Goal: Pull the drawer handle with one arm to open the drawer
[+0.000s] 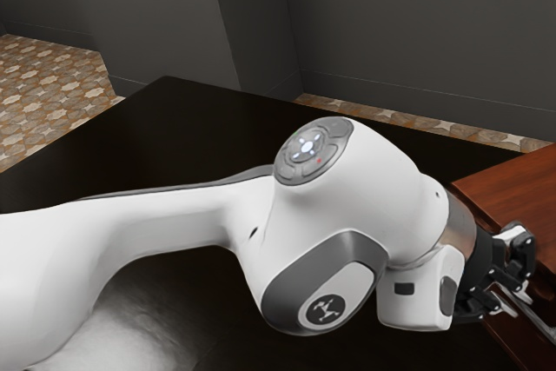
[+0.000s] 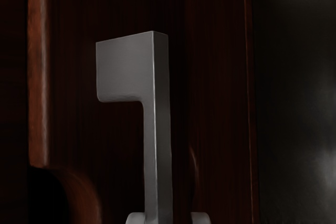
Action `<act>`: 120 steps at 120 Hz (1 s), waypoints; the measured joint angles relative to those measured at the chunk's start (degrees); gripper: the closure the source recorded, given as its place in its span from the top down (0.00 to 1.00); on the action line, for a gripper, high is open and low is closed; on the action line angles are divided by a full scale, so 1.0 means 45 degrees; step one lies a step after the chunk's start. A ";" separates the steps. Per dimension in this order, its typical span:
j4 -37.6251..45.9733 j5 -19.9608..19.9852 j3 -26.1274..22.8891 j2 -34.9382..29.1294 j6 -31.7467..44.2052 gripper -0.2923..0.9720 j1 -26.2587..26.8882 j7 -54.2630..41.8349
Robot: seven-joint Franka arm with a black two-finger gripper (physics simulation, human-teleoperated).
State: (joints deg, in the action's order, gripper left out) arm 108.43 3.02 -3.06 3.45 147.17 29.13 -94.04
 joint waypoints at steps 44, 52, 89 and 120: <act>0.0940 0.0041 -0.0019 -0.0962 -0.0066 0.18 0.0030 -0.0014; 0.1078 0.0039 -0.0019 -0.0987 -0.0074 0.20 0.0031 -0.0017; 0.1736 0.0041 -0.0016 -0.1638 -0.0170 0.23 0.0038 -0.0027; 0.2416 0.0037 -0.0003 -0.2226 -0.0342 0.23 0.0057 -0.0049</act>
State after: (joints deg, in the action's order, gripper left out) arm 119.30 3.18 -3.07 -6.56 145.63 29.39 -94.26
